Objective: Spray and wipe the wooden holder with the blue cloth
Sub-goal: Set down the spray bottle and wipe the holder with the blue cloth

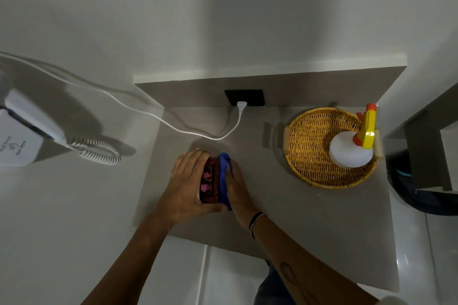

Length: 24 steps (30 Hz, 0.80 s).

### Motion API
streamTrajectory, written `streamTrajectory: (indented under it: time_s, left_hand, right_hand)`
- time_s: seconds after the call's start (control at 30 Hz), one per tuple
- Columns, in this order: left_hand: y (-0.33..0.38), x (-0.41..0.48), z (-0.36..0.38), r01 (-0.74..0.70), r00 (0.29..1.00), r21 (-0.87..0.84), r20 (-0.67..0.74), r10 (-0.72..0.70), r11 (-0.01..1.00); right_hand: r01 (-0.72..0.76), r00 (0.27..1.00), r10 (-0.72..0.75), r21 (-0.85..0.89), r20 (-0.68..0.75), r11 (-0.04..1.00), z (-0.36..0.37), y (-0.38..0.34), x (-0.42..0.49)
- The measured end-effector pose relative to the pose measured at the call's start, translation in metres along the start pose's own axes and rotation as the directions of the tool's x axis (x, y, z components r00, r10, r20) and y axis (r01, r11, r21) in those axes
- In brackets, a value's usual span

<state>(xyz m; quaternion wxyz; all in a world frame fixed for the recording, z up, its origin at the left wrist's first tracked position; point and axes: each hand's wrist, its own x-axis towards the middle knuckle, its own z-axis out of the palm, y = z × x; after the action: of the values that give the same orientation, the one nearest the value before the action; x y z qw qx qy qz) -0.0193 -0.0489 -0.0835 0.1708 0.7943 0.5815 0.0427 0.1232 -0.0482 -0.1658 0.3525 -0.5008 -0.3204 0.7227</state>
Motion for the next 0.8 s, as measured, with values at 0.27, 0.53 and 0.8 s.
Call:
streamTrajectory:
  time_s: [0.27, 0.53, 0.8]
  left_hand:
    - [-0.004, -0.007, -0.01, 0.126, 0.99, -0.195, -0.04, -0.136, 0.973]
    - [0.003, -0.017, -0.007, 0.225, 0.957, -0.362, -0.091, -0.274, 0.905]
    - [0.011, -0.014, -0.012, 0.329, 0.934, -0.352, -0.012, -0.356, 0.876]
  right_hand:
    - [0.407, 0.9, -0.433, -0.464, 0.056, 0.786, -0.01, -0.003, -0.003]
    - [0.664, 0.687, -0.618, -0.676, 0.382, 0.321, -0.018, -0.001, -0.007]
    - [0.497, 0.802, -0.513, -0.818, 0.307, 0.288, -0.057, 0.025, 0.006]
